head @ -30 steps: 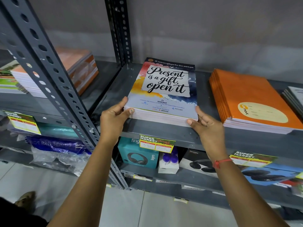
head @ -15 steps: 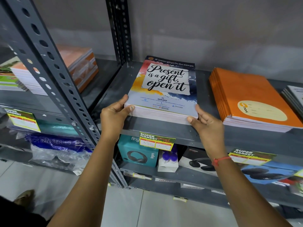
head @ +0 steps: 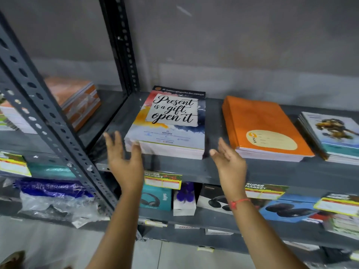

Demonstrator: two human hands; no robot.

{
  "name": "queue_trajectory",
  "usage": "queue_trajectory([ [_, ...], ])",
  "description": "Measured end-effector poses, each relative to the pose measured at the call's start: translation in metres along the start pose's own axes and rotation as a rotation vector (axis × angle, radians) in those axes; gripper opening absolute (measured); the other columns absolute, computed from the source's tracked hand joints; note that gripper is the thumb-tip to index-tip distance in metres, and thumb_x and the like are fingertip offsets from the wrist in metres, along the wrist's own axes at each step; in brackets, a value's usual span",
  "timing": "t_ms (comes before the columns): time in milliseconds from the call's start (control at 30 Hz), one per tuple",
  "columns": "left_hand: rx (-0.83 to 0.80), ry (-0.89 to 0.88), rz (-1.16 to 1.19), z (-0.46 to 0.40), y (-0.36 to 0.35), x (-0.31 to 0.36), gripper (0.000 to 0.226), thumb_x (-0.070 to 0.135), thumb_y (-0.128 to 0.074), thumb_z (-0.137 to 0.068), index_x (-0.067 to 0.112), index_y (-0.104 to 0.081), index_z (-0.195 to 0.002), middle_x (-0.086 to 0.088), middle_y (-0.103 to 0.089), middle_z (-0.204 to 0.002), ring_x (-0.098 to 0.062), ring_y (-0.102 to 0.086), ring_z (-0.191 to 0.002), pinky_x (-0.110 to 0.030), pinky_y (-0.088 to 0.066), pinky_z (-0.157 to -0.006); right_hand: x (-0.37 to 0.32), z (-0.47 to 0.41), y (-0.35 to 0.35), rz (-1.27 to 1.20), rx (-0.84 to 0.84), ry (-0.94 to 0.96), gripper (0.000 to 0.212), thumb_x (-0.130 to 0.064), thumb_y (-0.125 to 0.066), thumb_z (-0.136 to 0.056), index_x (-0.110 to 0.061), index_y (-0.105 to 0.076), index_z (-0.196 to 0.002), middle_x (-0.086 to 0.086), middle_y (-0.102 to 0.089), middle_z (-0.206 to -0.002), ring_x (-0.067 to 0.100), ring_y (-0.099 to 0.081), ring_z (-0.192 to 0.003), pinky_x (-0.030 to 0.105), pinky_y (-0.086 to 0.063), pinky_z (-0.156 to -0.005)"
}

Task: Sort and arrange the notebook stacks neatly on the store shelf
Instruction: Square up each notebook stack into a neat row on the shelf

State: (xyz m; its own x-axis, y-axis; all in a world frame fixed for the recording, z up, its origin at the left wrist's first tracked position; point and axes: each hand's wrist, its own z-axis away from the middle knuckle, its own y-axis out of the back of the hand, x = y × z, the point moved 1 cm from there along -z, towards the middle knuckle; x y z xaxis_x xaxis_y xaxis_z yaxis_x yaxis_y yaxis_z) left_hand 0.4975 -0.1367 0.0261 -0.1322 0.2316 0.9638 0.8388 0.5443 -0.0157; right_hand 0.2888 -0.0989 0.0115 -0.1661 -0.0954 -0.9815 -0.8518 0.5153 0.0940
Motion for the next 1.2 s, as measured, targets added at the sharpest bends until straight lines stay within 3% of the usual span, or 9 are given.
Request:
queue_trajectory([
  [133,-0.230,-0.401,-0.100,0.077,-0.069,0.034,0.055,0.020,-0.056,-0.086,0.018,-0.034,-0.137,0.005,-0.029,-0.145,-0.006,-0.028,-0.136,-0.008,-0.022,-0.110,-0.002,0.010,0.071,-0.007,0.292,0.158,0.045,-0.013,-0.062,-0.086,-0.017,-0.054,-0.130,-0.022,-0.059,-0.114,-0.023,-0.055,-0.099,-0.004,-0.041,-0.082],
  [267,-0.555,-0.154,-0.080,0.129,-0.135,0.046,0.065,0.024,-0.063,-0.084,0.024,-0.030,-0.140,0.003,-0.038,-0.147,0.000,-0.029,-0.131,-0.007,-0.025,-0.104,0.001,-0.011,0.154,-0.014,0.352,0.202,0.041,-0.011,-0.062,-0.086,-0.026,-0.054,-0.123,0.000,-0.065,-0.114,-0.004,-0.063,-0.102,0.005,-0.046,-0.089],
  [367,-0.663,0.044,-0.098,0.138,-0.158,0.037,0.074,0.022,-0.066,-0.082,0.020,-0.026,-0.144,-0.003,-0.051,-0.139,0.000,-0.042,-0.119,-0.001,-0.032,-0.090,0.014,-0.036,0.194,0.131,0.248,0.090,0.054,-0.019,-0.065,-0.084,-0.021,-0.048,-0.135,-0.002,-0.054,-0.133,0.016,-0.050,-0.126,0.019,-0.041,-0.103],
  [467,-0.669,0.145,-0.065,0.134,-0.170,0.031,0.075,0.019,-0.066,-0.082,0.018,-0.024,-0.144,0.000,-0.070,-0.106,0.003,-0.058,-0.092,0.005,-0.041,-0.070,0.024,-0.058,0.214,0.141,0.059,-0.018,0.069,-0.022,-0.068,-0.081,-0.023,-0.036,-0.143,-0.008,-0.042,-0.144,0.009,-0.039,-0.133,0.026,-0.032,-0.109],
  [600,-0.670,0.199,-0.026,0.128,-0.173,0.025,0.067,0.014,-0.065,-0.081,0.017,-0.034,-0.140,0.026,-0.061,-0.096,0.010,-0.058,-0.089,-0.003,-0.048,-0.079,0.032,-0.072,0.218,0.099,-0.125,-0.015,0.059,-0.016,-0.065,-0.084,-0.036,-0.044,-0.135,-0.041,-0.052,-0.113,-0.020,-0.052,-0.109,0.010,-0.038,-0.097],
  [667,-0.652,0.203,-0.030,0.130,-0.173,0.023,0.065,0.012,-0.065,-0.081,0.017,-0.036,-0.139,0.023,-0.062,-0.097,0.007,-0.059,-0.089,-0.001,-0.049,-0.072,0.036,-0.077,0.219,0.105,-0.124,-0.019,0.057,-0.017,-0.064,-0.084,-0.026,-0.044,-0.137,-0.033,-0.055,-0.115,-0.024,-0.054,-0.097,0.014,-0.040,-0.099],
  [867,-0.563,0.187,-0.044,0.128,-0.179,0.019,0.057,0.009,-0.065,-0.081,0.015,-0.045,-0.134,0.024,-0.063,-0.091,0.014,-0.061,-0.076,0.002,-0.045,-0.062,0.035,-0.082,0.216,0.064,-0.112,-0.039,0.055,-0.016,-0.063,-0.085,-0.017,-0.046,-0.137,-0.007,-0.056,-0.134,0.002,-0.056,-0.117,0.020,-0.039,-0.104],
  [1067,-0.478,0.189,-0.062,0.129,-0.183,0.015,0.053,0.014,-0.068,-0.080,0.017,-0.050,-0.130,0.025,-0.062,-0.088,0.019,-0.060,-0.072,0.003,-0.044,-0.059,0.036,-0.086,0.213,0.085,-0.102,-0.009,0.053,-0.016,-0.063,-0.085,-0.016,-0.047,-0.136,-0.001,-0.057,-0.136,0.008,-0.055,-0.122,0.026,-0.041,-0.106],
  [1200,-0.484,0.194,-0.053,0.129,-0.182,0.017,0.054,0.010,-0.067,-0.080,0.017,-0.049,-0.131,0.016,-0.063,-0.103,0.011,-0.057,-0.084,0.003,-0.046,-0.065,0.035,-0.084,0.213,0.096,-0.111,0.009,0.057,-0.013,-0.063,-0.085,-0.014,-0.043,-0.139,-0.003,-0.057,-0.133,0.005,-0.056,-0.118,0.018,-0.041,-0.102],
])
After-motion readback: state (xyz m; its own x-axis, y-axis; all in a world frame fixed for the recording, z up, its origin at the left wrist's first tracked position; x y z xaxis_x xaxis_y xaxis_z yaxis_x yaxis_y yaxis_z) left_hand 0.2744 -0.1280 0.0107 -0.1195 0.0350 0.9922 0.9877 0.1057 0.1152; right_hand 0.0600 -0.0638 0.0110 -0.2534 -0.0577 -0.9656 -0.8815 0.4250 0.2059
